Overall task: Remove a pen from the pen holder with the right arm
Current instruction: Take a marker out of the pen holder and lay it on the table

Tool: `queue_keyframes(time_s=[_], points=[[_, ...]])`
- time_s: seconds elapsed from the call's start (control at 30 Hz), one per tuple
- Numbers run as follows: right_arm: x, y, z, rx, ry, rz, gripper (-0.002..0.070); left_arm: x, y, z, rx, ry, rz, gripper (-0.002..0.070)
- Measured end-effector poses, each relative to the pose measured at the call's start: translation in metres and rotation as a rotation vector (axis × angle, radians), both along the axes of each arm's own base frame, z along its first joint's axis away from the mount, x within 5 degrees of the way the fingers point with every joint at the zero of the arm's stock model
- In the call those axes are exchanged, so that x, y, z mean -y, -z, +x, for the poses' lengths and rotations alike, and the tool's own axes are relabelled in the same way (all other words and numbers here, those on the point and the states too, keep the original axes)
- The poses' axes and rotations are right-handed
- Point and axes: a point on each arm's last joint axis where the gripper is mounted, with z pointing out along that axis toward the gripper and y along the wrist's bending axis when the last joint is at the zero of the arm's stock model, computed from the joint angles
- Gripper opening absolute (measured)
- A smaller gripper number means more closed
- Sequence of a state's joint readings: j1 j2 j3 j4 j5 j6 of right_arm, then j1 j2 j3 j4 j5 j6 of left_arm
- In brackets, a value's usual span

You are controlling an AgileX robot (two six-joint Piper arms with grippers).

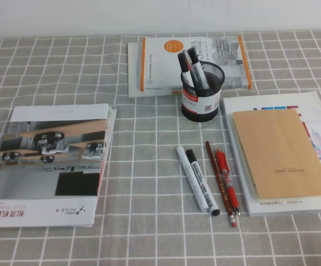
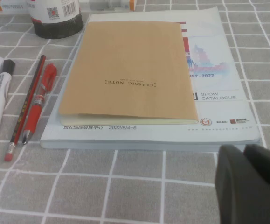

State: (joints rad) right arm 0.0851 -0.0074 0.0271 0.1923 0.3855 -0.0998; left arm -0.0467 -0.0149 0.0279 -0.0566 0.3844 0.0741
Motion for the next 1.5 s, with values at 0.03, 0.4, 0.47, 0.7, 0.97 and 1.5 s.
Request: queue_keyframes(time_s=[0.03,0.4,0.47,0.7,0.97,1.5], points=[[0.000,0.000,0.000,0.000,0.000,0.000,-0.0013,0.000,0.000,0.000,0.000,0.000,0.000,-0.0005],[0.000,-0.001,0.000,0.012,0.002,0.020,-0.0013,0.000,0.000,0.000,0.000,0.000,0.000,-0.0005],[-0.001,-0.003,0.001,0.031,0.005,0.044,-0.0013,0.000,0.000,0.000,0.000,0.000,0.000,-0.0005],[-0.001,-0.015,0.003,0.135,0.031,0.191,-0.0013,0.000,0.000,0.000,0.000,0.000,0.000,-0.0005],[-0.002,-0.024,0.004,0.179,0.071,0.512,-0.0013,0.000,0.000,0.000,0.000,0.000,0.000,-0.0005],[-0.006,-0.025,0.003,0.130,0.070,0.737,-0.0013,0.000,0.000,0.000,0.000,0.000,0.000,-0.0005]])
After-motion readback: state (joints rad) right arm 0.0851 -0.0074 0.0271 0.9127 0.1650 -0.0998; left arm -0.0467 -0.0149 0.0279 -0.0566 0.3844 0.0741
